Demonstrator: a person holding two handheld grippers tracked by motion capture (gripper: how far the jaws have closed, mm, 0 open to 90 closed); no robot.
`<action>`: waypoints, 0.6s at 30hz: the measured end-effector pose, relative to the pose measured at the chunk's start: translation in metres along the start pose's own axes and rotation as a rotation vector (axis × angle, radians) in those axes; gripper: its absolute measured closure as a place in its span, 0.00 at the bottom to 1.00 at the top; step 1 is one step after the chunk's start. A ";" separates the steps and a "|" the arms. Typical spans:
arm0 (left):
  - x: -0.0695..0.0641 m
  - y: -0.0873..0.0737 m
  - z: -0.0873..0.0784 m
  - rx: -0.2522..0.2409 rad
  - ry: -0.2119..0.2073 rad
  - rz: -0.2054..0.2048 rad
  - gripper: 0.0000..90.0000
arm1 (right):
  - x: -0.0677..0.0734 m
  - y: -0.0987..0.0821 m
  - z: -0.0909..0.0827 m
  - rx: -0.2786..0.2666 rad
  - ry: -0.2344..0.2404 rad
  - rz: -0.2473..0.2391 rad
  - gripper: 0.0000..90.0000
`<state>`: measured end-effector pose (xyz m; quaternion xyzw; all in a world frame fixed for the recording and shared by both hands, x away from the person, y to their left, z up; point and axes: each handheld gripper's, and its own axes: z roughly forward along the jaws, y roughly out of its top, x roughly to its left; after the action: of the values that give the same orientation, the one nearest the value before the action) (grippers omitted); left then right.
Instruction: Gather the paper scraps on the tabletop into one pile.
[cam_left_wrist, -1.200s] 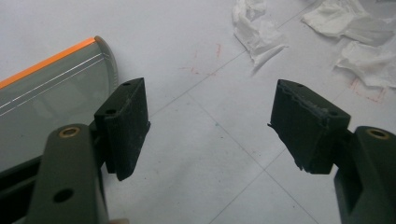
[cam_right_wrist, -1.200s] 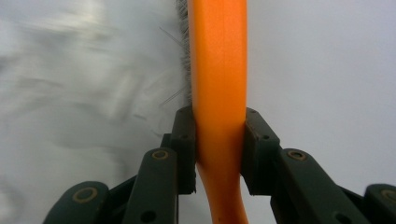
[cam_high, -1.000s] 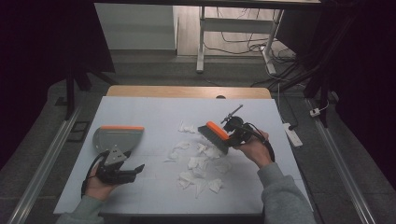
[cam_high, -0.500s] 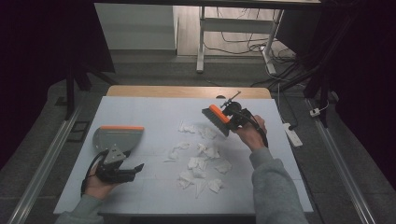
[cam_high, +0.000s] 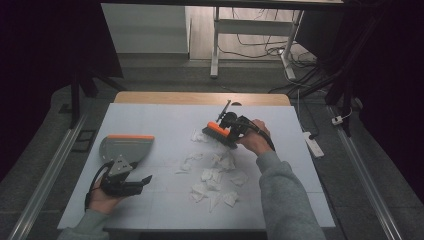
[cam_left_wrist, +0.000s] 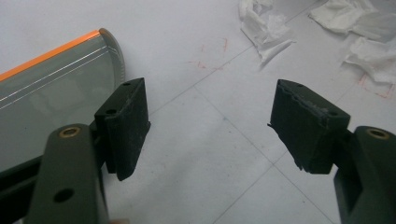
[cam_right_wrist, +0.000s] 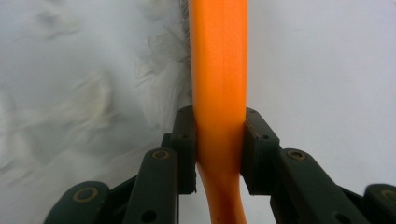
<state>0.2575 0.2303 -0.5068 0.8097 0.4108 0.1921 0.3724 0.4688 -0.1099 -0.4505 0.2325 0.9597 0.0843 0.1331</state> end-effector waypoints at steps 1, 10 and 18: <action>-0.001 0.000 0.000 0.001 0.000 0.004 0.32 | 0.004 -0.002 -0.002 -0.002 0.019 -0.014 0.78; -0.005 0.002 0.002 0.008 -0.001 0.019 0.32 | 0.031 -0.017 -0.034 -0.117 0.076 -0.061 0.78; -0.002 0.001 0.001 0.000 0.002 0.009 0.32 | 0.012 0.005 -0.038 -0.180 -0.010 -0.015 0.77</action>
<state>0.2574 0.2283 -0.5069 0.8112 0.4077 0.1947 0.3711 0.4492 -0.1038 -0.4161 0.2130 0.9493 0.1684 0.1588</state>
